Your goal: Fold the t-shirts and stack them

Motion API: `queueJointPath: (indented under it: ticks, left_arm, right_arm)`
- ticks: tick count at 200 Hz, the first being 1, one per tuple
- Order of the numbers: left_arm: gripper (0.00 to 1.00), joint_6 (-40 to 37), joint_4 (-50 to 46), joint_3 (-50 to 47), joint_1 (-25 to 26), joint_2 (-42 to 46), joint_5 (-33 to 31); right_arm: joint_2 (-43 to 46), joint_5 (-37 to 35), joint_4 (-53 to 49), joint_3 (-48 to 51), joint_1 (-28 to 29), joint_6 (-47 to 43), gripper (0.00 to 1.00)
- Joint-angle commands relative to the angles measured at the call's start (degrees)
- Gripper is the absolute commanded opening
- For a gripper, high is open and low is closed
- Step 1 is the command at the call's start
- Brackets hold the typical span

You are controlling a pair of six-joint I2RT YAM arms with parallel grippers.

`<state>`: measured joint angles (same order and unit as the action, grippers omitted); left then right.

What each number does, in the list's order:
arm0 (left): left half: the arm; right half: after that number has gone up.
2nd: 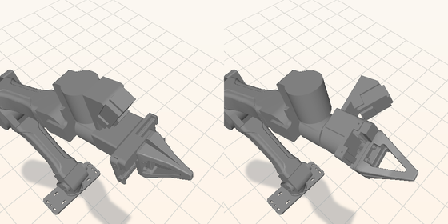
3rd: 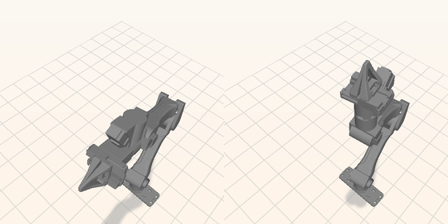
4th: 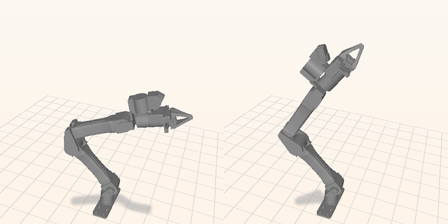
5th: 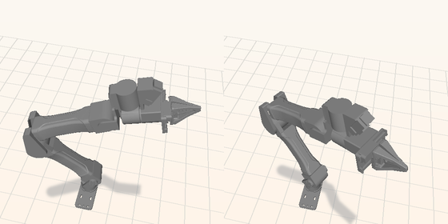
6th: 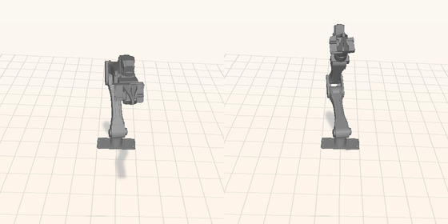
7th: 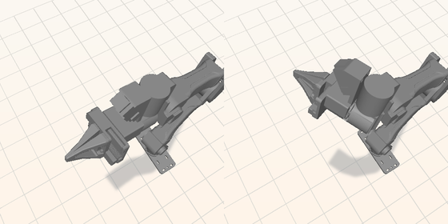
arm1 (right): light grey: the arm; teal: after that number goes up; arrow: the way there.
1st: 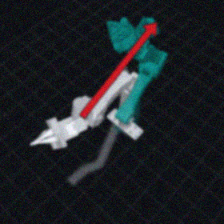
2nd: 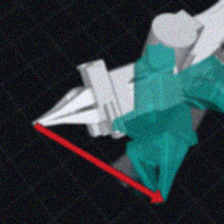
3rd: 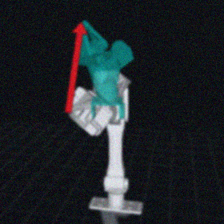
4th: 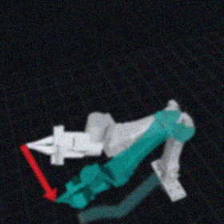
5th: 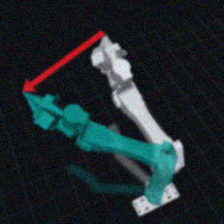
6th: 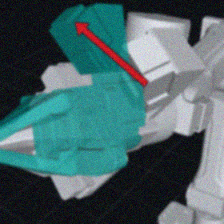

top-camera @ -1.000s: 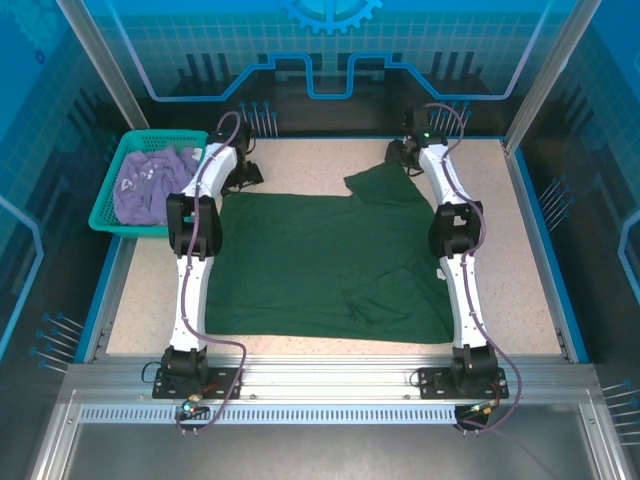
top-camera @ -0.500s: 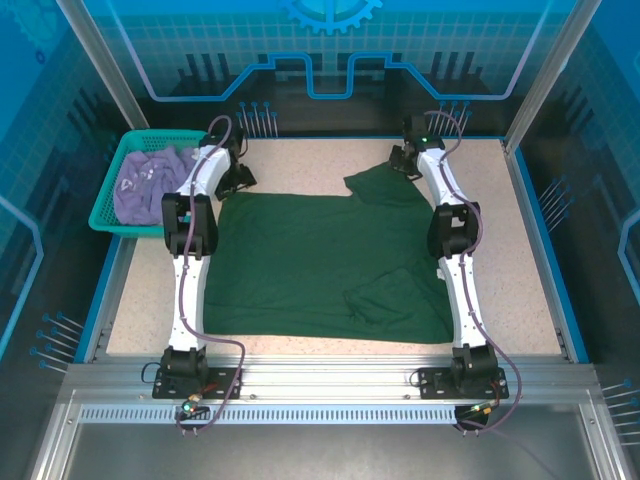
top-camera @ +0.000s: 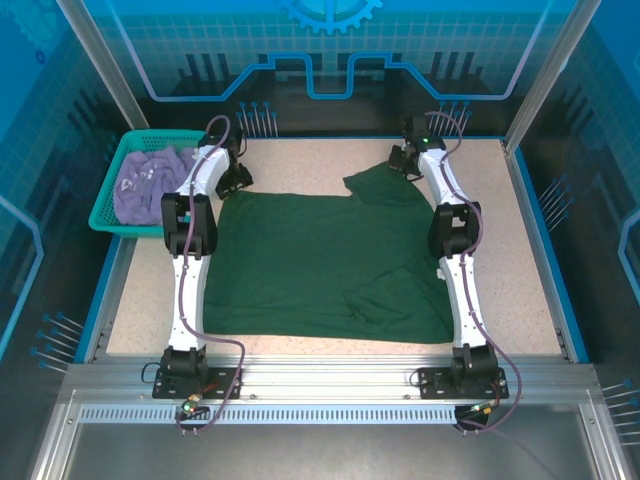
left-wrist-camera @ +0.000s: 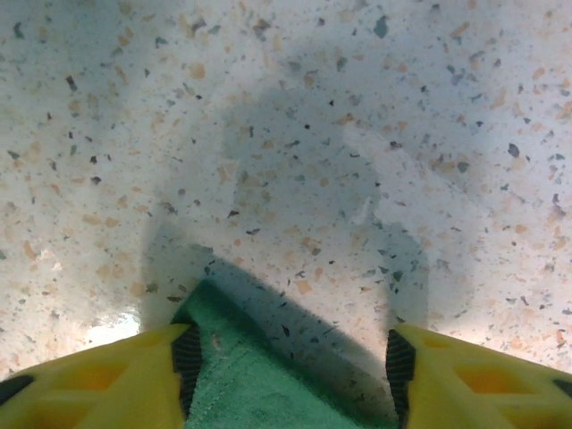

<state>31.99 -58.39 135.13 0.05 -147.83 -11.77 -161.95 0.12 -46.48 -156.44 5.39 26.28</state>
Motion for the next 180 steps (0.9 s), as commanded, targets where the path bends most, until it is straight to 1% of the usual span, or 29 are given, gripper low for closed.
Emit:
queueJointPath:
  ticks: [1,13,32,42,50,78,94,106,135,163,180]
  left_arm:
    - [0.5,1.2,-0.1,-1.2,0.1,-0.7,-0.4]
    - [0.47,1.2,-0.1,-1.1,0.2,-0.7,-0.9]
    - [0.46,0.6,-0.2,-0.9,0.5,-0.4,-1.9]
    - [0.42,0.2,-0.3,-0.9,0.4,-0.3,-2.0]
    - [0.4,0.2,-0.3,-0.9,0.5,-0.2,-2.1]
    - [0.42,-0.3,-0.5,-0.9,0.8,0.6,-2.4]
    - [0.47,-0.6,-0.7,-0.9,1.1,1.0,-2.8]
    - [0.48,-0.7,-0.6,-0.8,1.1,1.4,-2.8]
    - [0.45,-1.3,-0.7,0.3,1.4,1.6,-3.6]
    - [0.44,-1.7,-0.4,0.6,1.5,1.2,-4.7]
    - [0.41,-1.7,-0.5,0.8,1.5,0.6,-4.7]
  right_arm:
    - [1.8,2.4,1.0,0.7,-1.0,-0.2,0.06]
    - [2.1,2.9,1.3,0.7,-1.0,-0.1,0.05]
    - [2.5,3.6,2.0,0.7,-1.1,-0.4,0.05]
    - [2.7,3.6,2.0,0.7,-1.1,-0.6,0.05]
    - [2.8,3.7,2.0,0.7,-1.1,-0.8,0.04]
    - [3.2,4.1,1.6,0.7,-1.2,-1.4,0.02]
    - [3.5,4.2,1.5,0.9,-1.2,-1.9,0.01]
    - [3.8,4.2,1.4,1.2,-1.2,-2.2,0.0]
    - [4.4,4.6,1.7,1.7,-1.2,-2.7,0.0]
    - [4.7,4.9,1.9,2.0,-1.3,-2.8,0.0]
    - [4.8,5.2,2.0,2.1,-1.2,-2.9,0.0]
